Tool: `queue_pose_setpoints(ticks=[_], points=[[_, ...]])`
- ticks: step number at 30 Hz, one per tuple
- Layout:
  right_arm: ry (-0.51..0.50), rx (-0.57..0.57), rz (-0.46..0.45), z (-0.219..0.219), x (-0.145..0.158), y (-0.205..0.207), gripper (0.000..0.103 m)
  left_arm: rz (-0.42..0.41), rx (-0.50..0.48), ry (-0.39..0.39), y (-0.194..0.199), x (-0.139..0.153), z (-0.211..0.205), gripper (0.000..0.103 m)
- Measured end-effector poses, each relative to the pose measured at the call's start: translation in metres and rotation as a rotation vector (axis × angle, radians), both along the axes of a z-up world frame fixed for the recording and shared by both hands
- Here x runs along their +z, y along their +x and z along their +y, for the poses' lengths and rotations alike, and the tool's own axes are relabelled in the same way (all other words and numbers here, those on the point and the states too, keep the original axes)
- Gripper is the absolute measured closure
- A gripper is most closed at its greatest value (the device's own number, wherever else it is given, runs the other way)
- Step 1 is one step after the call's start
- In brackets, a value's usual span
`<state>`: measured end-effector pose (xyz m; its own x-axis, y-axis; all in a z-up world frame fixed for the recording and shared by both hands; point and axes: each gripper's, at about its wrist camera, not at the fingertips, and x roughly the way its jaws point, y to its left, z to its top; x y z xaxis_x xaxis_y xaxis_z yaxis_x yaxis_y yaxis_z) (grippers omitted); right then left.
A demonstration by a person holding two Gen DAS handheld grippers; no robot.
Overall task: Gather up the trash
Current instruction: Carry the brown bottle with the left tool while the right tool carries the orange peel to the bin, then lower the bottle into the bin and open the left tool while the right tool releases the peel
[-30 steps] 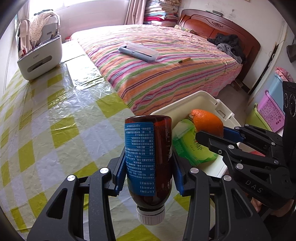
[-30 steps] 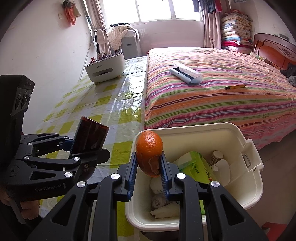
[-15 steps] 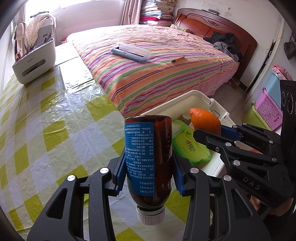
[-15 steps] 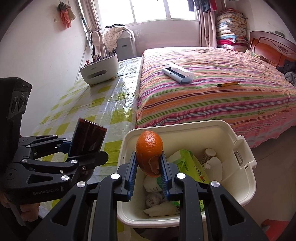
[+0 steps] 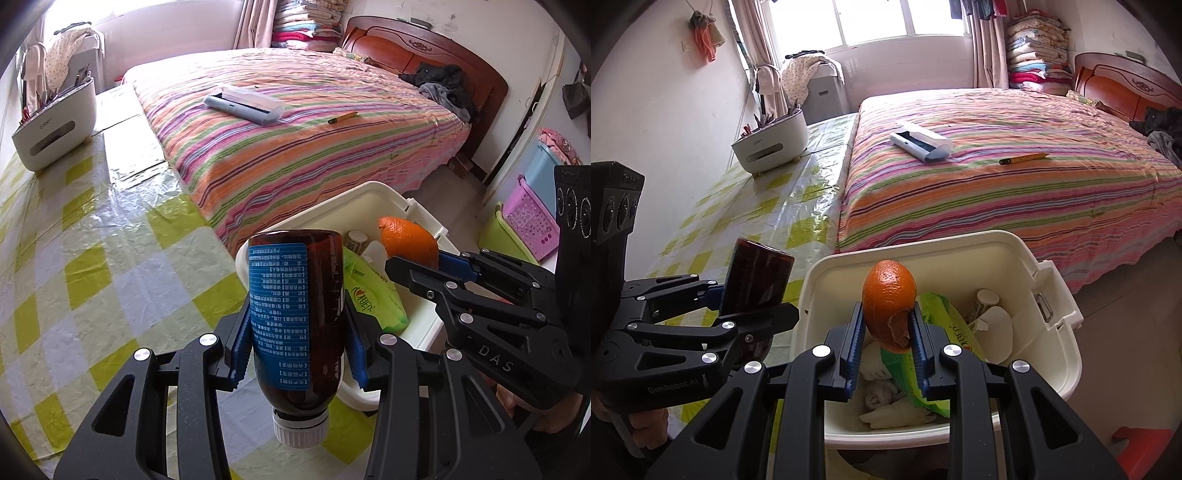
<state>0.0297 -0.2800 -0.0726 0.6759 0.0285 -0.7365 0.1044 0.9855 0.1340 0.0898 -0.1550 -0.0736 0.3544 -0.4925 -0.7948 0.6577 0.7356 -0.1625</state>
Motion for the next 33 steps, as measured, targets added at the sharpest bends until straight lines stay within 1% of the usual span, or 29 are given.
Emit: queue_pose_setpoints(ticks=[15,30,33], points=[[0.011,-0.054,0.01,-0.023,-0.003,-0.001,0.08,0.022,-0.017,0.001,0.008,-0.011,-0.025,0.061],[0.005,-0.105,0.01,-0.039,-0.003,-0.001,0.08,0.034,-0.025,-0.047,0.015,-0.008,-0.044,0.061],[0.002,-0.115,0.012,-0.042,-0.004,0.0,0.08,0.036,-0.03,-0.045,0.015,-0.008,-0.048,0.061]])
